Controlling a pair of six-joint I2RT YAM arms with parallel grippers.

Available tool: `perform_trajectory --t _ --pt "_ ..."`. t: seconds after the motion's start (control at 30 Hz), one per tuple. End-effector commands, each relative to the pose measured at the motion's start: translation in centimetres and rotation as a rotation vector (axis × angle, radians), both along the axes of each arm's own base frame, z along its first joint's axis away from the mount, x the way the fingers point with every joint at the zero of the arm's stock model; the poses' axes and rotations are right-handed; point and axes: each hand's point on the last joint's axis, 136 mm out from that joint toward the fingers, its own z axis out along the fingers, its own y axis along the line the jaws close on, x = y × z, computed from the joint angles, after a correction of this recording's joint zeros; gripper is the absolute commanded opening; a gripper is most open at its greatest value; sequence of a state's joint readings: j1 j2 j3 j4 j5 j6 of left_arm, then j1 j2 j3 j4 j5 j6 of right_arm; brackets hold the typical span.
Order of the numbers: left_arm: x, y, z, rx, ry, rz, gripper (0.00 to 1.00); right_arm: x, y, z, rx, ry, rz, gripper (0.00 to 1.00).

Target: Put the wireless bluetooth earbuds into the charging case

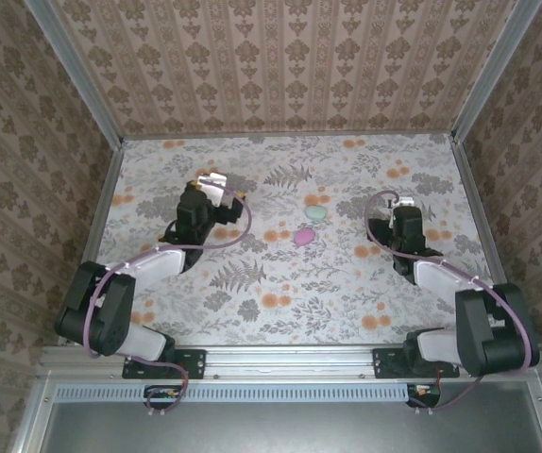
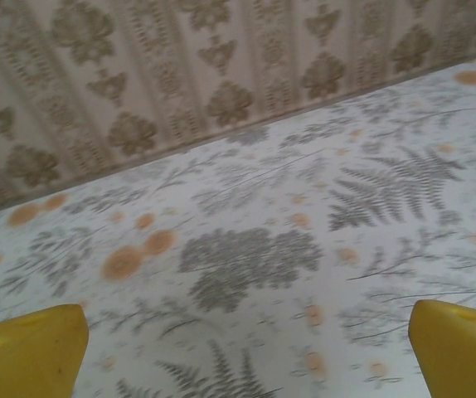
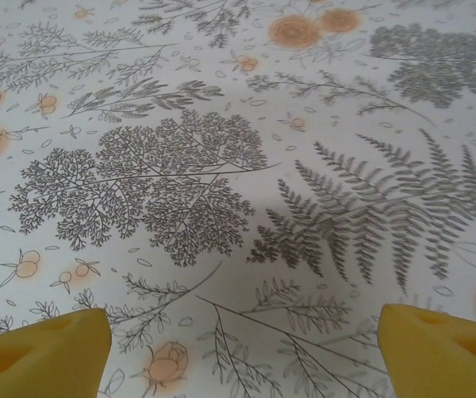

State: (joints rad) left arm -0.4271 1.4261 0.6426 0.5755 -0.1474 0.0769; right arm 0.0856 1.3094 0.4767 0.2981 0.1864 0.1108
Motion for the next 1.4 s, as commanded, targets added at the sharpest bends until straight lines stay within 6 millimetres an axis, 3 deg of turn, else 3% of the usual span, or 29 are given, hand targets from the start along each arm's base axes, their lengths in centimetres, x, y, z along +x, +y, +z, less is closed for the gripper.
perform_trajectory --t 0.0,0.13,0.23,0.33,0.43,0.47,0.57,0.77,0.97,1.23,1.37 --pt "0.1 3.6 0.0 -0.005 0.005 0.121 1.00 2.7 1.4 3.0 0.029 -0.178 0.101 0.85" --pt "0.2 6.8 -0.6 -0.026 0.018 0.218 1.00 3.6 2.5 3.6 -0.029 -0.247 0.215 0.85" --pt "0.3 8.6 -0.8 -0.047 0.024 0.267 1.00 3.2 1.8 1.4 0.012 -0.279 0.208 0.86" --pt "0.6 9.8 -0.7 -0.049 0.017 0.288 1.00 3.6 0.6 1.4 0.032 -0.273 0.151 0.88" --pt "1.0 10.6 -0.9 -0.028 0.018 0.293 1.00 3.9 -0.4 1.0 0.026 -0.249 0.089 0.92" --pt "1.1 10.7 -1.1 -0.006 0.019 0.289 1.00 4.1 -0.4 1.1 0.022 -0.259 0.084 1.00" --pt "1.8 11.4 -1.3 0.013 0.015 0.305 1.00 4.0 -0.4 1.1 0.013 -0.260 0.080 1.00" --pt "3.5 10.9 -2.6 0.028 0.004 0.257 1.00 3.9 -0.4 1.1 0.011 -0.257 0.081 1.00" --pt "2.8 10.1 -1.3 0.158 0.058 0.283 1.00 4.0 -0.3 1.1 0.010 -0.256 0.084 1.00" --pt "0.7 13.7 -2.8 0.130 0.143 0.423 1.00 4.0 -0.3 1.1 0.010 -0.258 0.084 1.00" --pt "-0.6 14.9 -5.0 0.126 0.187 0.477 1.00 4.0 -0.3 1.2 0.009 -0.258 0.084 1.00"
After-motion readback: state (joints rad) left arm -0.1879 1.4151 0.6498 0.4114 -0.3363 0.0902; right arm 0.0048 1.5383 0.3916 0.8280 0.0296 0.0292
